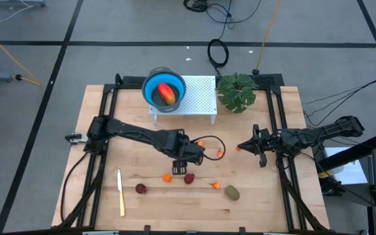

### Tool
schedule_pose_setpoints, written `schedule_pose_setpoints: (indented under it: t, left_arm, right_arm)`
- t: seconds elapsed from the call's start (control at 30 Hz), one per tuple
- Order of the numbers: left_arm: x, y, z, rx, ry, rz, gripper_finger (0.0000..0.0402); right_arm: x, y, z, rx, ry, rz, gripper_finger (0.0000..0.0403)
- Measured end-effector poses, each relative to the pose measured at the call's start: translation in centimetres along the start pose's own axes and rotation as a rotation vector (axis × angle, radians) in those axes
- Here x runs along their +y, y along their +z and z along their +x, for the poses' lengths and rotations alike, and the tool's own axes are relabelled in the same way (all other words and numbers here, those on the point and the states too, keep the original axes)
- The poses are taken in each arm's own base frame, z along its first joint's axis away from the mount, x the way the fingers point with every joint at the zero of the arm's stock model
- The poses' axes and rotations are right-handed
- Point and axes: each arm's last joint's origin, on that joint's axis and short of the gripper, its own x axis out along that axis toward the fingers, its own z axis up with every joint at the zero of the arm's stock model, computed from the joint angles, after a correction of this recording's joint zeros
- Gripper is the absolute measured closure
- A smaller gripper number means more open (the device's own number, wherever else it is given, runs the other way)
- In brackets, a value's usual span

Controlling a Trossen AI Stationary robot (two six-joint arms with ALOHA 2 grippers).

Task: Pick & Place Fruit
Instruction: Put the kiwi in the blue strainer bowl on the shelf

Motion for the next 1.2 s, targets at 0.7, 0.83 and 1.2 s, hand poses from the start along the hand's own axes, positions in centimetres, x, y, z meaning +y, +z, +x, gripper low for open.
schedule_pose_setpoints:
  t: [0.7, 0.83, 1.2]
  left_arm:
    - [0.5, -1.3, 6.3, 0.180, 0.116, 0.165, 0.0087]
    - [0.6, -1.6, 7.3, 0.177, 0.115, 0.184, 0.0088]
    - [1.7, -2.5, 10.1, 0.176, 0.114, 0.184, 0.0094]
  right_arm:
    - [0.0, 0.0, 0.0, 0.000, 0.000, -0.001, 0.0403]
    - [0.0, 0.0, 0.0, 0.000, 0.000, -0.001, 0.0403]
    - [0.0, 0.0, 0.0, -0.001, -0.003, -0.001, 0.0403]
